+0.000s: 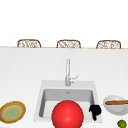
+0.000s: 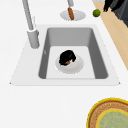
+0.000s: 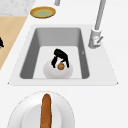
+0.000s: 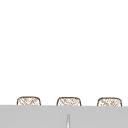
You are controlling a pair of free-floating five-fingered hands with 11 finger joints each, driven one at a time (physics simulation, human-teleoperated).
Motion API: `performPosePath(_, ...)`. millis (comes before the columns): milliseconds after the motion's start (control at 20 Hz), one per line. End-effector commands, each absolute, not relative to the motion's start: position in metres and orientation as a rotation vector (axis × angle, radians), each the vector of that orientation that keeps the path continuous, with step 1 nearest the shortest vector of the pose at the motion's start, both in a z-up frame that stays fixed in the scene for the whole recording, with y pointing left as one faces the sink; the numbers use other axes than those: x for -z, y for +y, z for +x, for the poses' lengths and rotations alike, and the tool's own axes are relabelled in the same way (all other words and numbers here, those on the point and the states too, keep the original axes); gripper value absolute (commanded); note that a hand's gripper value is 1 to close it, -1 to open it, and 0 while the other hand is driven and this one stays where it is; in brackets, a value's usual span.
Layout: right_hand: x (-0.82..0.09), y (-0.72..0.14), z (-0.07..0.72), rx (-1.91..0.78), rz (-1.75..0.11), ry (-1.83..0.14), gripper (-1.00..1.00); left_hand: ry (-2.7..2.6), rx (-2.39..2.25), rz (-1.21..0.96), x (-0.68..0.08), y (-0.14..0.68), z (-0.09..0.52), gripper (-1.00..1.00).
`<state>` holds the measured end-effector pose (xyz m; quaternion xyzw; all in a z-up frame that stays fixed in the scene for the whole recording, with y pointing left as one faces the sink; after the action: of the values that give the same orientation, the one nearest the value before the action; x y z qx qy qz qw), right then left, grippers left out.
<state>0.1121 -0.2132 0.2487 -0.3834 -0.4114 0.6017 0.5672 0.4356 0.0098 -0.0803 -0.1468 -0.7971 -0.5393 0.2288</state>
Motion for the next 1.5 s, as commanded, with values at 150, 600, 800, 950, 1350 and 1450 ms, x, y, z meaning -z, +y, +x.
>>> performPosePath(150, -0.249, -0.213, 0.112, -1.414, -0.901, -0.967, 0.00, -2.201, 1.512, -0.460, 0.044, 0.027, 0.433, -1.00)
performPosePath(600, -0.249, -0.213, 0.112, -1.414, -0.901, -0.967, 0.00, -2.228, 1.578, -0.566, -0.006, 0.051, 0.428, -1.00)
performPosePath(800, -0.249, -0.213, 0.112, -1.414, -0.901, -0.967, 0.00, -2.204, 1.604, -0.506, -0.025, 0.063, 0.427, -1.00)
performPosePath(950, -0.249, -0.213, 0.112, -1.414, -0.901, -0.967, 0.00, -2.131, 1.595, -0.471, -0.034, 0.077, 0.410, -1.00)
performPosePath(1350, -0.249, -0.213, 0.112, -1.414, -0.901, -0.967, 0.00, -2.088, 1.592, -0.463, -0.051, 0.112, 0.380, -1.00)
performPosePath(1450, -0.249, -0.213, 0.112, -1.414, -0.901, -0.967, 0.00, -2.084, 1.596, -0.462, -0.054, 0.121, 0.371, -1.00)
